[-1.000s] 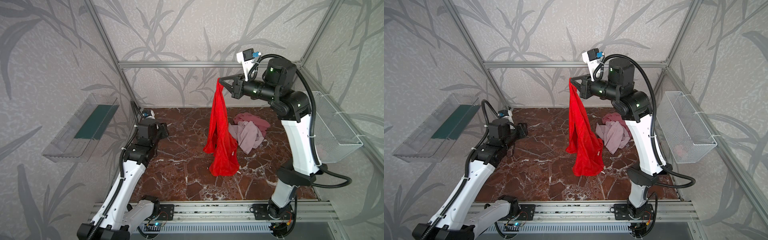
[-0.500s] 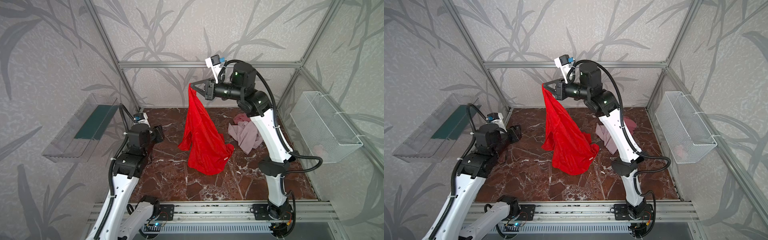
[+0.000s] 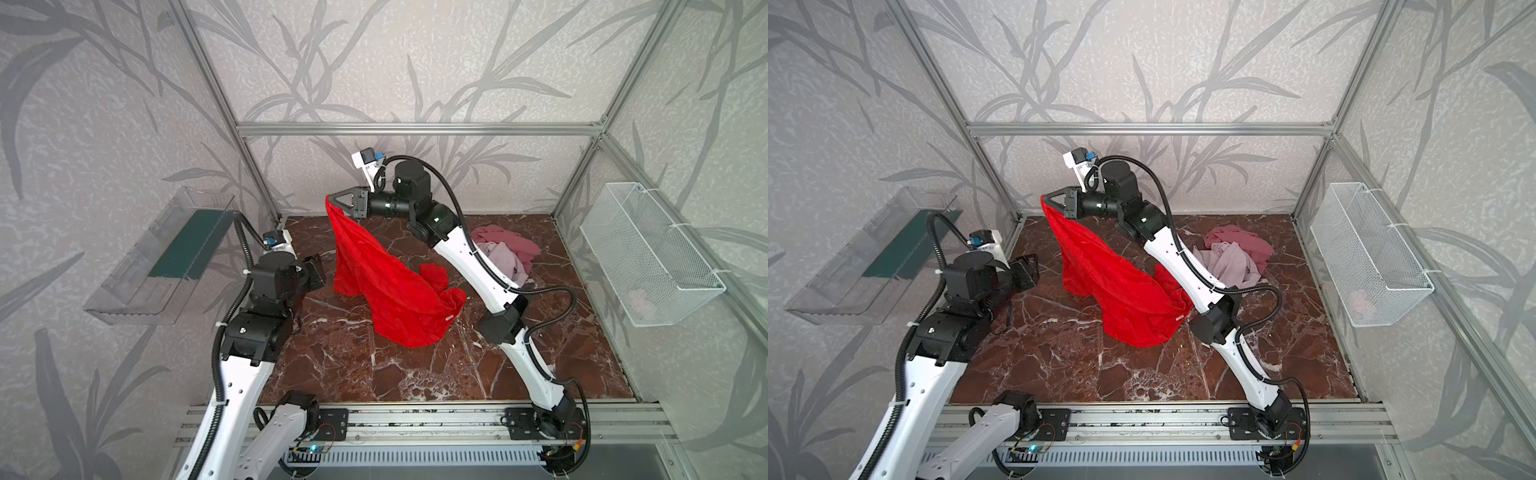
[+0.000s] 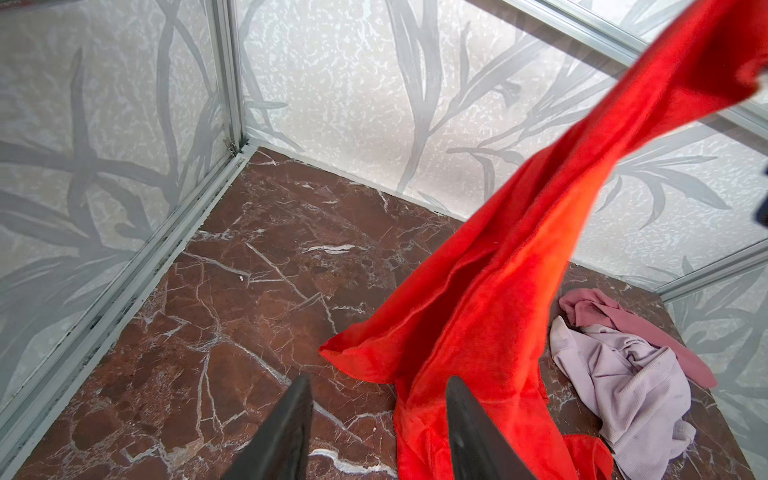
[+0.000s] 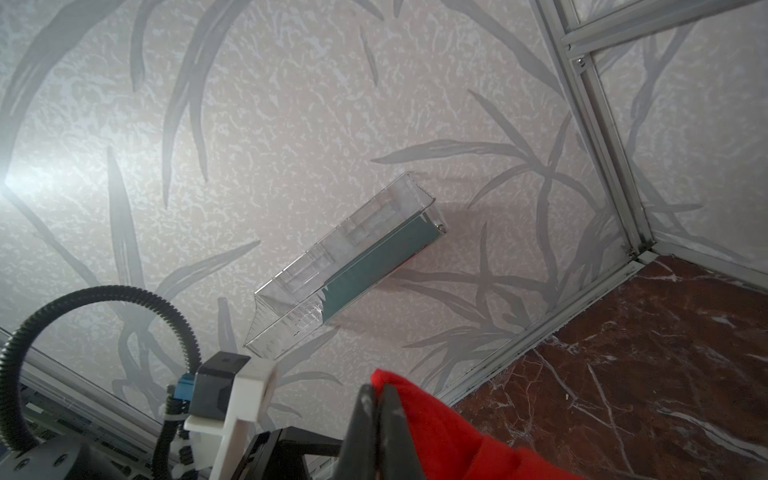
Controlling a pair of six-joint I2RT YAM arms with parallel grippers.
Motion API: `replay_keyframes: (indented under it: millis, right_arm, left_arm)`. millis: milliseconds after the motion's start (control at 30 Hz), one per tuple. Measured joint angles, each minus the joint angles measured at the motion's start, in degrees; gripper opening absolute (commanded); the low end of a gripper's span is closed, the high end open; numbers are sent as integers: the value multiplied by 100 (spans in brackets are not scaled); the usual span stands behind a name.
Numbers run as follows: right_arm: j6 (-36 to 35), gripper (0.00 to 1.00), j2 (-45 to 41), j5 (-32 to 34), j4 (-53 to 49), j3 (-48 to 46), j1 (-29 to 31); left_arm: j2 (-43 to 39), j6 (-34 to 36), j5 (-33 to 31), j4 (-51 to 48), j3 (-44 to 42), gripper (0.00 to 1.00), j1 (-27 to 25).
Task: Pick out a specific cloth from the pile
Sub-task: 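Lower the red shirt onto the floor near the left arm and release it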
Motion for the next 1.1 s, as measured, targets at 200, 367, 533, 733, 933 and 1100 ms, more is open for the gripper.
replay_keyframes:
  millis: [200,367,533,733,933,1100]
  right_arm:
    - [308,0,503,44,538,0,105]
    - [483,0,876,129,780,-2,188]
    - [540,9,1226,278,850,-7,308]
    - [402,74,1414,385,739,-103,446]
    - [-533,78,424,1001,516,-1991,424]
    - [-1121,79,-1665,1674,940,-5195,136]
  left_arm:
    - [-68,11,-17,-76,0,49,0]
    - [-55,11,-15,-74,0,48,0]
    - [-44,11,0,-68,0,48,0]
    - [72,13,103,-66,-4,47,0]
    - [291,13,522,-22,-116,47,-57]
    - [605,-17,817,280,-472,47,-651]
